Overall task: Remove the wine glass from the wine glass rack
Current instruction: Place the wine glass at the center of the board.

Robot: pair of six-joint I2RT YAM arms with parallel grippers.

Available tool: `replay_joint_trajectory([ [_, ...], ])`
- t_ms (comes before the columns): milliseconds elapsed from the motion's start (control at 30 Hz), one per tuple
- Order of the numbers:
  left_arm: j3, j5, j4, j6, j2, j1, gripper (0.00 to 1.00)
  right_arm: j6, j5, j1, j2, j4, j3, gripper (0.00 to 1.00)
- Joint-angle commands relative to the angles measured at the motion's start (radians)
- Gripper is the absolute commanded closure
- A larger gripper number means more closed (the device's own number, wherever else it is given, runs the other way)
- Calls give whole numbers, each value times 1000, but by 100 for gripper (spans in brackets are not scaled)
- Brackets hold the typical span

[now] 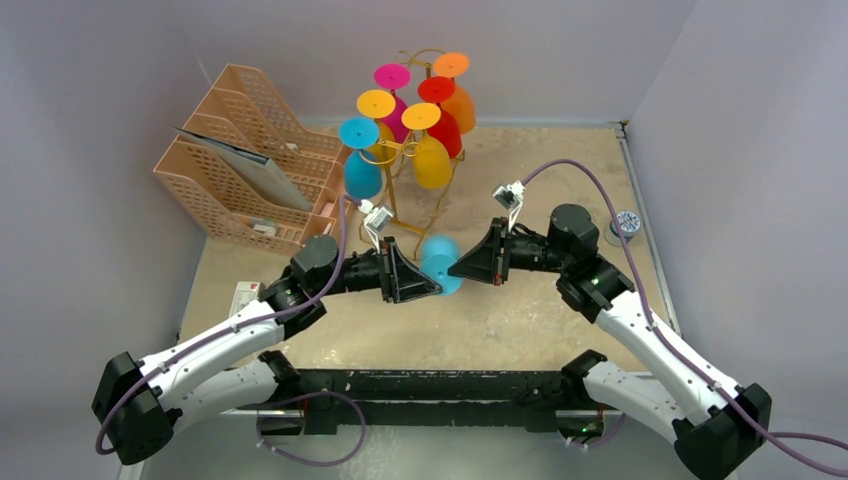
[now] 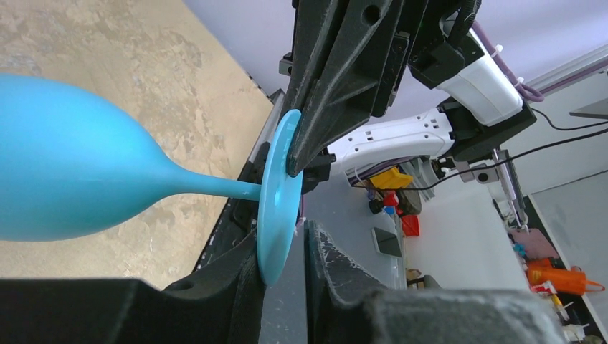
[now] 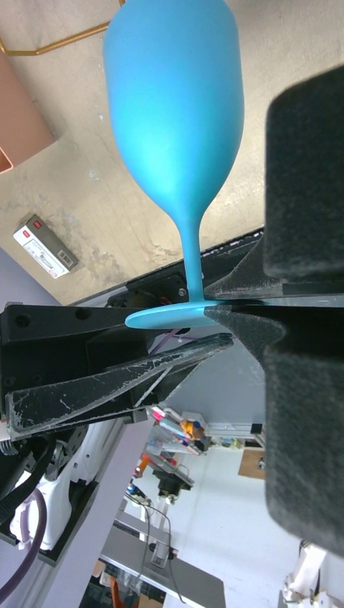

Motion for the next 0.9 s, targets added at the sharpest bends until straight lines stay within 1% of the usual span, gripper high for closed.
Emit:
replay_joint_trajectory([
  [0, 5, -12, 62, -15, -31, -6, 81, -22, 12, 7, -18, 31, 12, 100],
  [33, 7, -10, 53, -11, -33, -7, 84, -21, 15, 6, -18, 36, 7, 100],
  [133, 8, -12, 36, -4, -27, -6, 98, -20, 19, 6, -16, 34, 10, 100],
  [167, 11, -8, 34, -4, -19, -6, 100, -20, 15, 7, -14, 30, 14, 100],
  [233, 16, 9, 32, -2, -3, -6, 100, -21, 3, 7, -16, 19, 20, 99],
  [267, 17, 18, 32, -1, 3, -6, 100, -23, 0, 7, -19, 14, 20, 96],
  [400, 25, 55, 10, 17, 28, -7, 100, -51, 1, 6, -39, -43, 37, 71],
  [433, 46, 68, -26, 36, 32, -10, 100, -61, 4, 6, -46, -59, 46, 64],
  [467, 63, 73, -76, 67, 35, -15, 100, -71, 9, 6, -55, -94, 53, 52],
  [533, 97, 57, -177, 142, 25, -31, 100, -88, 23, 6, -82, -134, 61, 37],
  [567, 111, 40, -231, 183, 14, -39, 100, -93, 49, 6, -96, -158, 63, 28],
  [600, 124, 24, -279, 220, 1, -45, 100, -88, 124, 6, -111, -183, 71, 22],
  [633, 136, 11, -340, 258, -13, -48, 100, -103, 210, 6, -123, -246, 93, 16],
  [700, 164, -5, -444, 340, -37, -49, 100, -147, 320, 6, -137, -401, 171, 10],
  [733, 172, -3, -482, 381, -46, -50, 100, -169, 364, 6, -145, -470, 192, 9],
  [800, 169, 8, -522, 447, -67, -52, 100, -184, 449, 6, -173, -501, 191, 7],
  [867, 150, 20, -533, 490, -83, -53, 100, -184, 543, 6, -200, -497, 165, 6],
])
